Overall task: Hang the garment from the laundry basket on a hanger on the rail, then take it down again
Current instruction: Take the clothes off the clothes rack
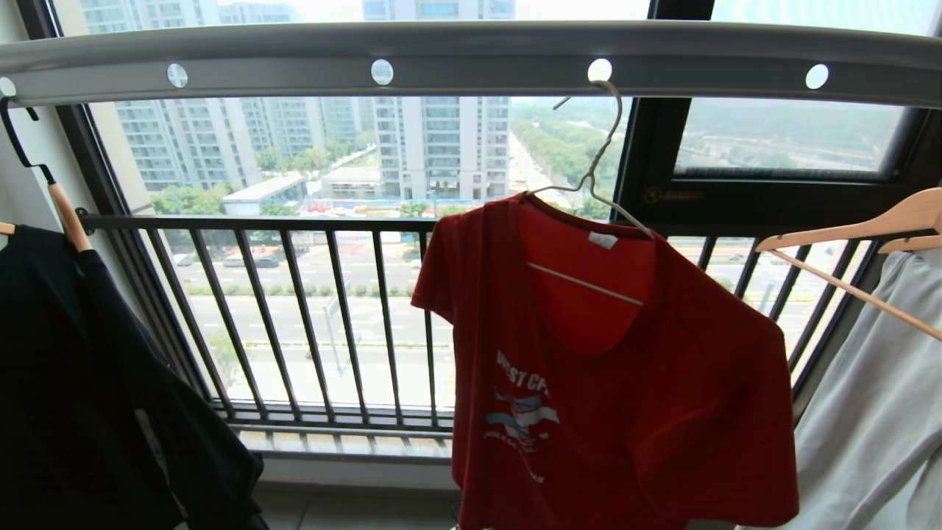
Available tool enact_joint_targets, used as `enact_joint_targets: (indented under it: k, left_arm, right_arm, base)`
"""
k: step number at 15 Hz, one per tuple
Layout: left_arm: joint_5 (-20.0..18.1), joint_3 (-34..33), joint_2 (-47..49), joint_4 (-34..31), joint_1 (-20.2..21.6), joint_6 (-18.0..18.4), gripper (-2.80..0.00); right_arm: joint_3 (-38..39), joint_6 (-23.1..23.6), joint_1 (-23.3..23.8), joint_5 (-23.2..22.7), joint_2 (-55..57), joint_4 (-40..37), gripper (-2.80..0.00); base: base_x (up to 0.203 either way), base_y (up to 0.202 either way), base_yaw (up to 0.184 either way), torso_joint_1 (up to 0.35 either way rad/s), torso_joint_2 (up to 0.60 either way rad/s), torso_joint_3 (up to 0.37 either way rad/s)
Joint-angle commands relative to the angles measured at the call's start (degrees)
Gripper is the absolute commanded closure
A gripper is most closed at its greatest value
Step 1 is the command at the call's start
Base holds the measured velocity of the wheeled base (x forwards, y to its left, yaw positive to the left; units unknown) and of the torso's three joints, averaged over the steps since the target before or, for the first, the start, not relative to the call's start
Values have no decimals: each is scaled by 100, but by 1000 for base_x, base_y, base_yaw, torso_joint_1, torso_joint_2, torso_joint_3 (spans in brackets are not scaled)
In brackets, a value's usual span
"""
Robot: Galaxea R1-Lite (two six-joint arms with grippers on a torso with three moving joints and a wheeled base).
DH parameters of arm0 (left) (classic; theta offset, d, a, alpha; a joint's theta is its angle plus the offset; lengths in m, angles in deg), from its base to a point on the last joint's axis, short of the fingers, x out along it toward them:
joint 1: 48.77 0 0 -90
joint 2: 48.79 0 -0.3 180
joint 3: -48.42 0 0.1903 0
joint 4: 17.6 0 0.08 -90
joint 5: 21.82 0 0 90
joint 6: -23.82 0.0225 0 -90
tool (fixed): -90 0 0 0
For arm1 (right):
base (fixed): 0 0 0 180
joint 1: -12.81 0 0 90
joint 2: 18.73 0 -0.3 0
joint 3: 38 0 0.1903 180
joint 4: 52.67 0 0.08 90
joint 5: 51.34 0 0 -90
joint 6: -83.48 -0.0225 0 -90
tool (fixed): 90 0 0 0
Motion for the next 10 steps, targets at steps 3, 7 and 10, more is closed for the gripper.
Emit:
enact_joint_targets:
  k: [3, 7, 10]
  left_arm:
    - [3, 0, 9, 0, 2, -4, 0]
    - [3, 0, 9, 0, 2, -4, 0]
    - [3, 0, 9, 0, 2, -4, 0]
  right_arm:
    - [-195, 11, 7, 92, 8, -102, 0]
    - [-1001, -6, 1, 103, 639, -461, 0]
    - [-2047, -11, 0, -230, 1726, -501, 0]
  base:
    - [0, 0, 0, 0, 0, 0]
    - [0, 0, 0, 0, 0, 0]
    - [0, 0, 0, 0, 0, 0]
